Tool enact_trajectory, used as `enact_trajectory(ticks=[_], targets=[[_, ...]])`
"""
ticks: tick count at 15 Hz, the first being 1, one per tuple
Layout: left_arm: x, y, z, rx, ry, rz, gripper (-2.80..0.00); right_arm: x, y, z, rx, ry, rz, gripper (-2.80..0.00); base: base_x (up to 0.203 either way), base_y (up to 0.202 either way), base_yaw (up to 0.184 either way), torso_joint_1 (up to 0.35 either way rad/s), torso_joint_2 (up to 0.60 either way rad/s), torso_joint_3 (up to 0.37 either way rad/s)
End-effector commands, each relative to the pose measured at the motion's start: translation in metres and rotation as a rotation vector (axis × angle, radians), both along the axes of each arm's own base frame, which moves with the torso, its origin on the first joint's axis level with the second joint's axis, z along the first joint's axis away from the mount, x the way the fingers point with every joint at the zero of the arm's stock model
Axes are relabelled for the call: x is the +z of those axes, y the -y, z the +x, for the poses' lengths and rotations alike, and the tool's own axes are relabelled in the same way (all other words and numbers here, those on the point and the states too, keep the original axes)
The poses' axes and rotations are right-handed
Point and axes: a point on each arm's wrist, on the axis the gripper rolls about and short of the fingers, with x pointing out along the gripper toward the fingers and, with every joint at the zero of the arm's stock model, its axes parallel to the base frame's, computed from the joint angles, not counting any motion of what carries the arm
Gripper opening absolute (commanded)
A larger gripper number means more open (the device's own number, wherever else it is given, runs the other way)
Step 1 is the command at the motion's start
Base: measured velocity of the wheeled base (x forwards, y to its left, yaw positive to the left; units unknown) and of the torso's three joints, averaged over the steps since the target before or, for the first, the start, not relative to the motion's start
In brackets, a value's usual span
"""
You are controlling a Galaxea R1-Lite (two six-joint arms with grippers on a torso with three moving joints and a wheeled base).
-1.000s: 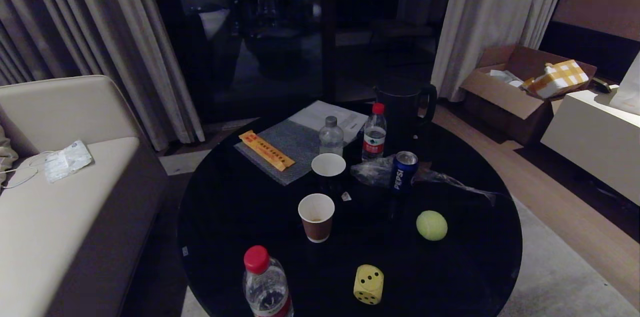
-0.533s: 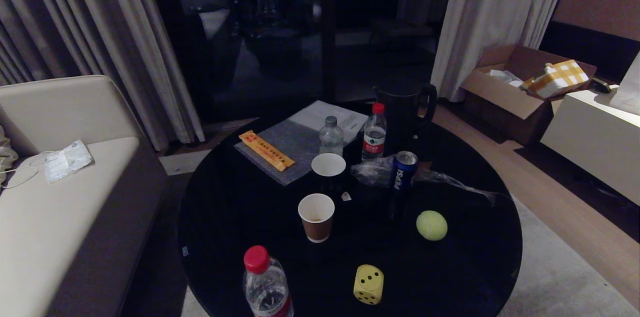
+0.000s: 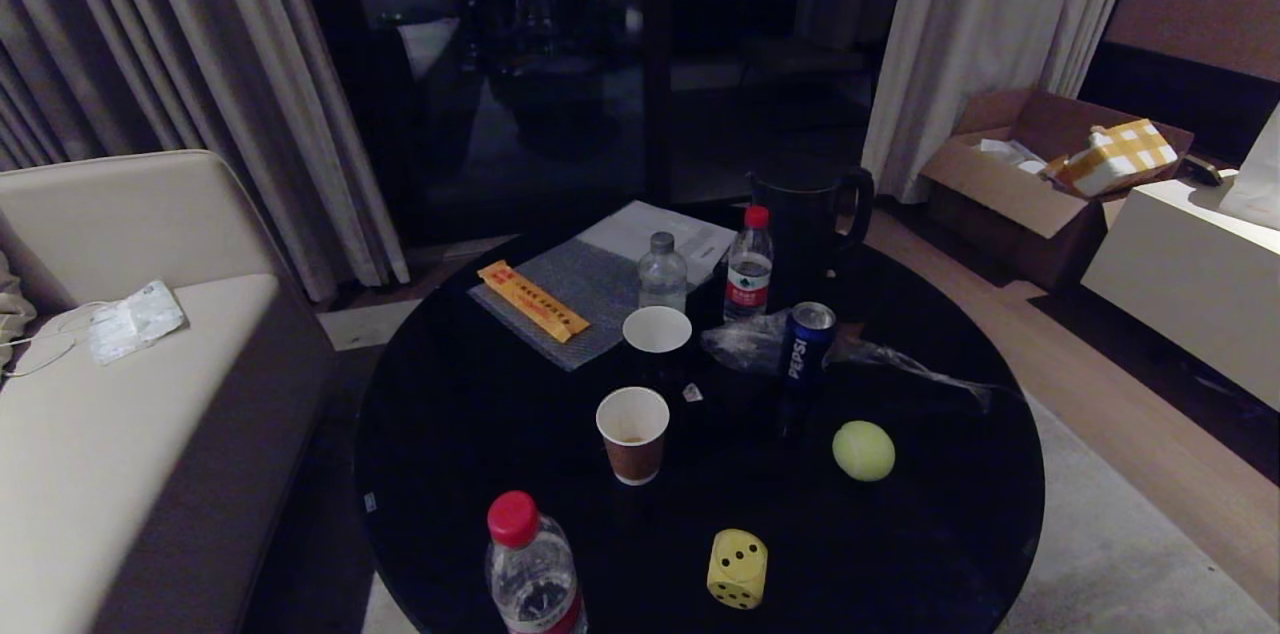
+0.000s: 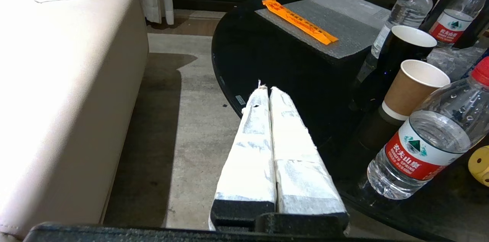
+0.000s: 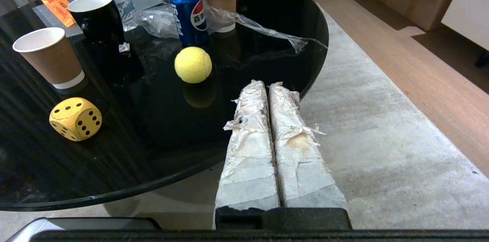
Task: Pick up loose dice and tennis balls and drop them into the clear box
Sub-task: Pick up the ball on the table
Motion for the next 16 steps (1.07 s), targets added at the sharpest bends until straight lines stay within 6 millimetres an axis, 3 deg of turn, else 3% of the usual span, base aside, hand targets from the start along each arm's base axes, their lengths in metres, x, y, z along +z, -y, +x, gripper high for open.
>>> enact_trajectory(ticks=[1,16], targets=[[-0.0004,0.0,0.0002,0.001,-0.003,0.001,-2.8,-0.0021,0.0,0.0007,0.0,-0.009,0.0,-2.8,0.0,0.0,0.0,0.0,0.0,0.0],[-0.0004,0.0,0.0002,0.001,-0.003,-0.001,-2.8,-0.0021,0.0,0.0007,0.002,-0.009,0.0,-2.8,0.0,0.0,0.0,0.002,0.0,-0.185]])
